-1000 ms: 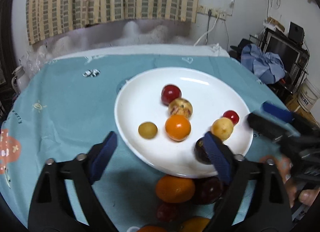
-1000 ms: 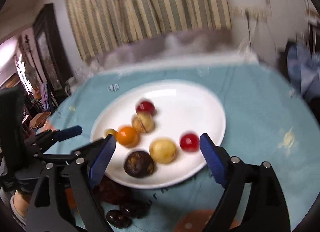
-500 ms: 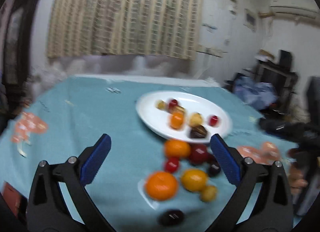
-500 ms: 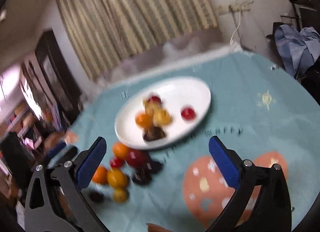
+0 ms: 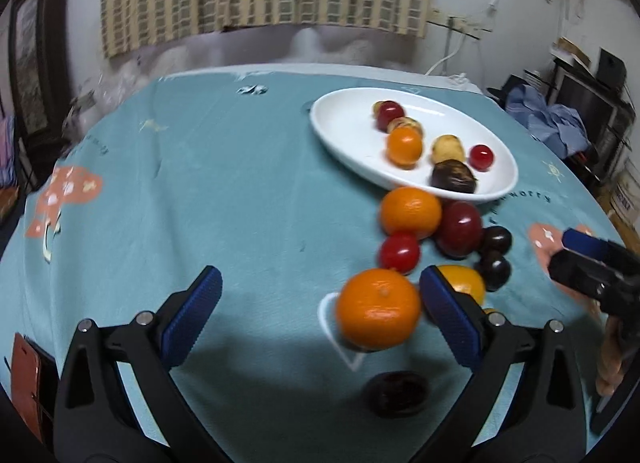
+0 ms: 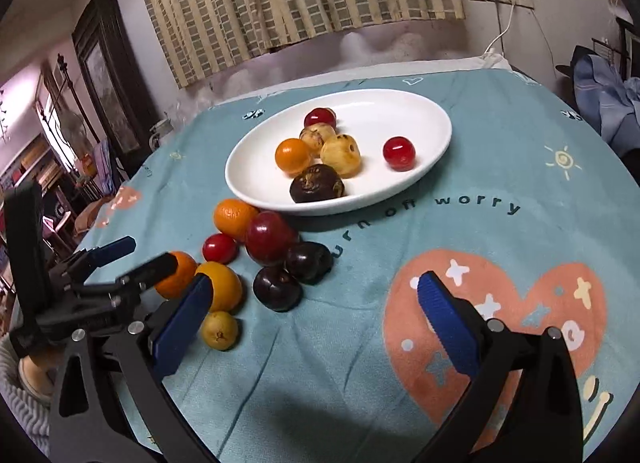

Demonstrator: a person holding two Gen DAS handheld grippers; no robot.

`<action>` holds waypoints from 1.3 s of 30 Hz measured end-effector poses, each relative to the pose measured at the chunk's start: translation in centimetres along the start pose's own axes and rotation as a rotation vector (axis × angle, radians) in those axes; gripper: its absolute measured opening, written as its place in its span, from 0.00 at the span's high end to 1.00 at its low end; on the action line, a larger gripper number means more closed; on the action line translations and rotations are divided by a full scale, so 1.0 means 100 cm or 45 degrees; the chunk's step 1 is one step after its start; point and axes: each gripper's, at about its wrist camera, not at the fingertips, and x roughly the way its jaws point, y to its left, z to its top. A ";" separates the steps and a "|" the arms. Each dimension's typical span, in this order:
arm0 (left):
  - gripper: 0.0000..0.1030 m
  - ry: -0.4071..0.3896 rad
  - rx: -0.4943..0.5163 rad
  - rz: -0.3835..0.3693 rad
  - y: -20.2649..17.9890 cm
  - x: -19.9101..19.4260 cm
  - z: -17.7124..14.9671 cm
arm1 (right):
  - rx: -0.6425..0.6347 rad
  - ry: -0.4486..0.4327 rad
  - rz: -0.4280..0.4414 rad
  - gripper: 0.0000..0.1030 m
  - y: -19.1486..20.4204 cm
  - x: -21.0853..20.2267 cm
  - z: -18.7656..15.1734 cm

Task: Organize fruits
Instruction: 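Grasp a mandarin orange with the left tool while the right tool grasps a dark purple fruit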

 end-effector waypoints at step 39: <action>0.56 0.178 0.127 -0.247 -0.023 0.021 -0.005 | 0.037 0.108 0.104 0.72 -0.012 0.044 0.019</action>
